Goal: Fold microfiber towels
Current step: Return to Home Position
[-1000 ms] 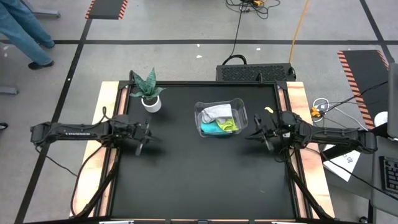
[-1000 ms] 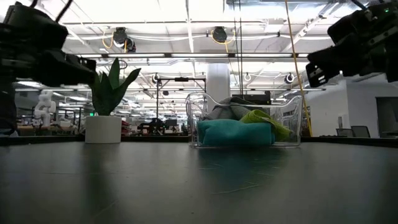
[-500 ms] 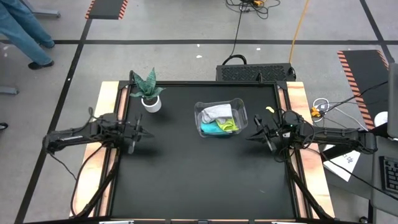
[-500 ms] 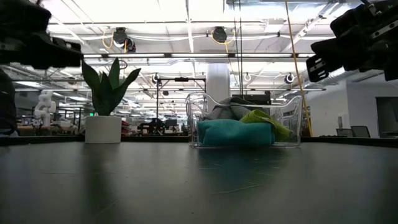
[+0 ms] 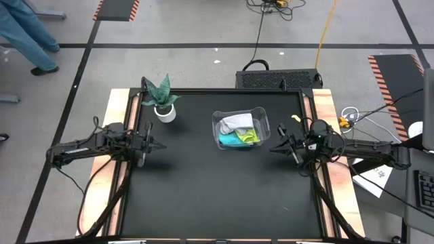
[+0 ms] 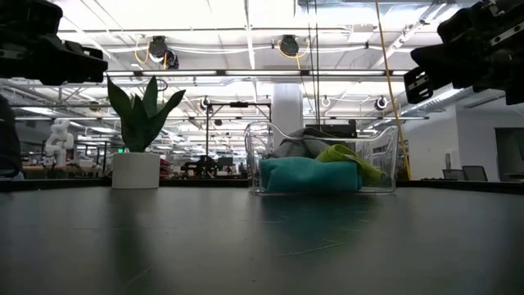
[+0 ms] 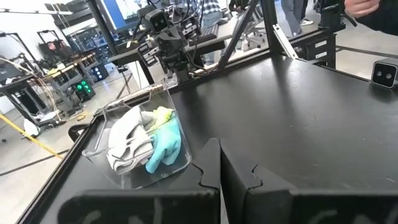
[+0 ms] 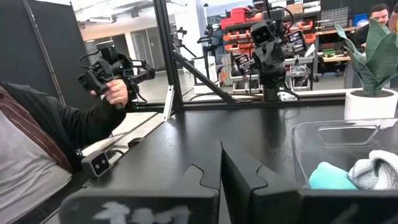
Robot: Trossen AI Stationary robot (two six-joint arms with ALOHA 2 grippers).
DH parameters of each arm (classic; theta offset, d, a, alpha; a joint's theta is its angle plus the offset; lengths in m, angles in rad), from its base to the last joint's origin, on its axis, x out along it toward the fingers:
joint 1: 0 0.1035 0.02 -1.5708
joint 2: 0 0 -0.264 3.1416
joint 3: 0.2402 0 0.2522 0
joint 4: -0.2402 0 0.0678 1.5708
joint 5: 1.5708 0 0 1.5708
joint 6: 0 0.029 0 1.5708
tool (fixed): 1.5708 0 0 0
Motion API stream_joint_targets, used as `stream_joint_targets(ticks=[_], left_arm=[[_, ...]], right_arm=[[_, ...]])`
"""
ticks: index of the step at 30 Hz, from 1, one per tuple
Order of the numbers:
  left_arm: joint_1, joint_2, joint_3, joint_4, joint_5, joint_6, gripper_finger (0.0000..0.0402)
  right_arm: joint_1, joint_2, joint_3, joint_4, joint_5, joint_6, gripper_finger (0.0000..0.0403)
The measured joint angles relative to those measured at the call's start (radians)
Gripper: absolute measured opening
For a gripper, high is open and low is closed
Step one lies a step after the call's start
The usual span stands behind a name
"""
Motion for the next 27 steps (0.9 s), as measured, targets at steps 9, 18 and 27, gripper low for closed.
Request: stream_joint_targets(ticks=[9,18,27], left_arm=[[0.000,0.000,-0.001,0.015,-0.036,-0.026,0.0017],[0.000,0.006,-0.002,-0.003,-0.189,-0.196,0.0010],[0.000,0.006,-0.002,0.002,-0.262,-0.231,0.0020]], right_arm=[[0.001,0.000,0.000,0.019,0.000,0.007,0.0000],[0.001,0.000,0.000,0.053,0.002,0.011,0.0000],[0.001,0.000,0.000,0.045,0.003,0.078,0.0000]])
